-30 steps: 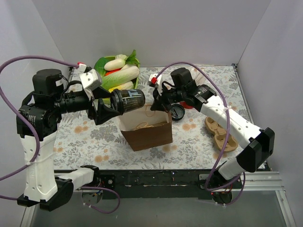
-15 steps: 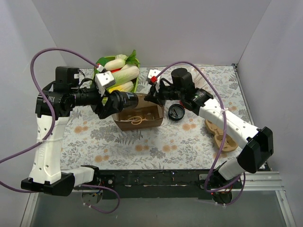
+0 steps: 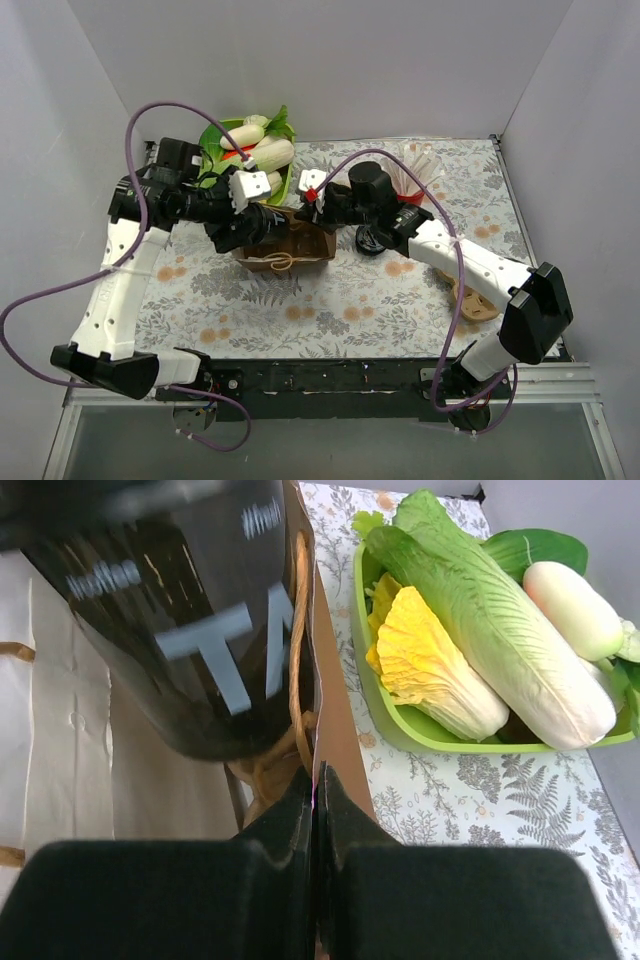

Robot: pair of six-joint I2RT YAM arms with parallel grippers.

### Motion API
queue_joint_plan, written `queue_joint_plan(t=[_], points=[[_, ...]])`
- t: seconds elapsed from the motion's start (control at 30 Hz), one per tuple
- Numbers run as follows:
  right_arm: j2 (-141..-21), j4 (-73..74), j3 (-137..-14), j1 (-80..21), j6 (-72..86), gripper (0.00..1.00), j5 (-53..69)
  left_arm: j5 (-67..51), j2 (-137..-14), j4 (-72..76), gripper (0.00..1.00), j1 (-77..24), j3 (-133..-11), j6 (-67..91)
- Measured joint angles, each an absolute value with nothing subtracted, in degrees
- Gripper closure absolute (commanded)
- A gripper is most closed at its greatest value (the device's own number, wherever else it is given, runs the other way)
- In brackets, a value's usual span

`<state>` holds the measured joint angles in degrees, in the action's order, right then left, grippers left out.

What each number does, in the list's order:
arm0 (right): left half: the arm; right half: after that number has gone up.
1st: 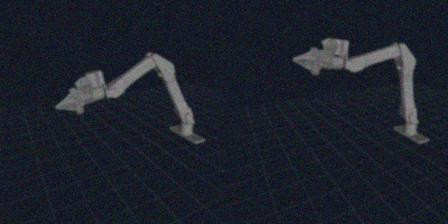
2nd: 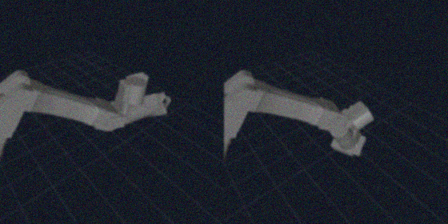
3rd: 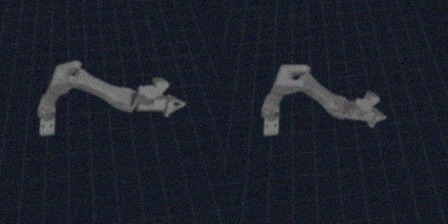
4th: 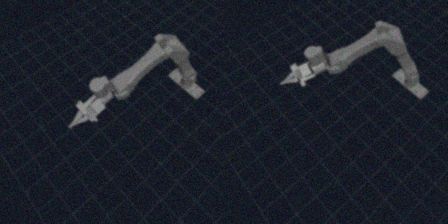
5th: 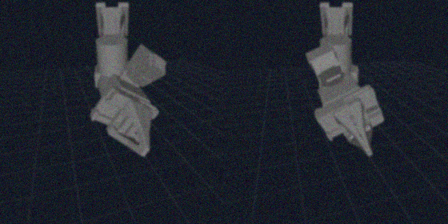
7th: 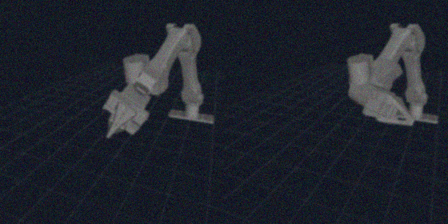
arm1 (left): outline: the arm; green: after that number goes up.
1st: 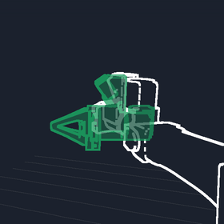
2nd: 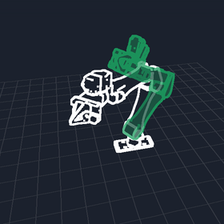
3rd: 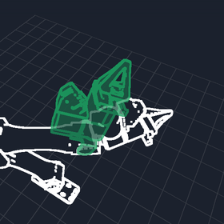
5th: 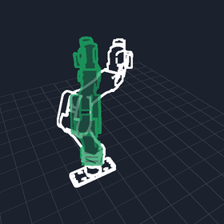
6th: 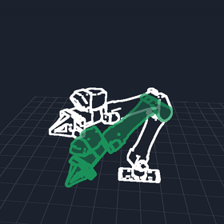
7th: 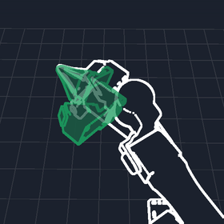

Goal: Pack the takeout coffee

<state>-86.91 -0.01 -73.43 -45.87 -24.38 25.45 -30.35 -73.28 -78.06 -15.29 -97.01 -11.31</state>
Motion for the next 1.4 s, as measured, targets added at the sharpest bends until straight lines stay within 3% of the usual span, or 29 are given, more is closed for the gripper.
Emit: queue_joint_plan(t=[0.47, 0.73, 0.97, 1.4], points=[[-82.15, -1.96, -67.57, -49.12, -25.3, 0.99, 16.4, -18.52, -78.7, -77.91, 1.0, -25.54, -96.77, -15.75], [-79.57, -3.55, -64.45, -49.32, -24.38, 0.99, 13.58, -17.47, -79.7, -73.84, 1.0, -26.83, -93.93, -7.57], [-77.8, -6.02, -62.28, -50.13, -23.22, 0.99, 13.82, -17.96, -75.55, -67.55, 1.0, -27.64, -82.0, -7.11], [-77.71, -6.15, -62.19, -50.28, -17.06, 0.99, 13.58, -19.94, -67.37, -61.45, 1.0, -28.93, -75.85, -19.53]])
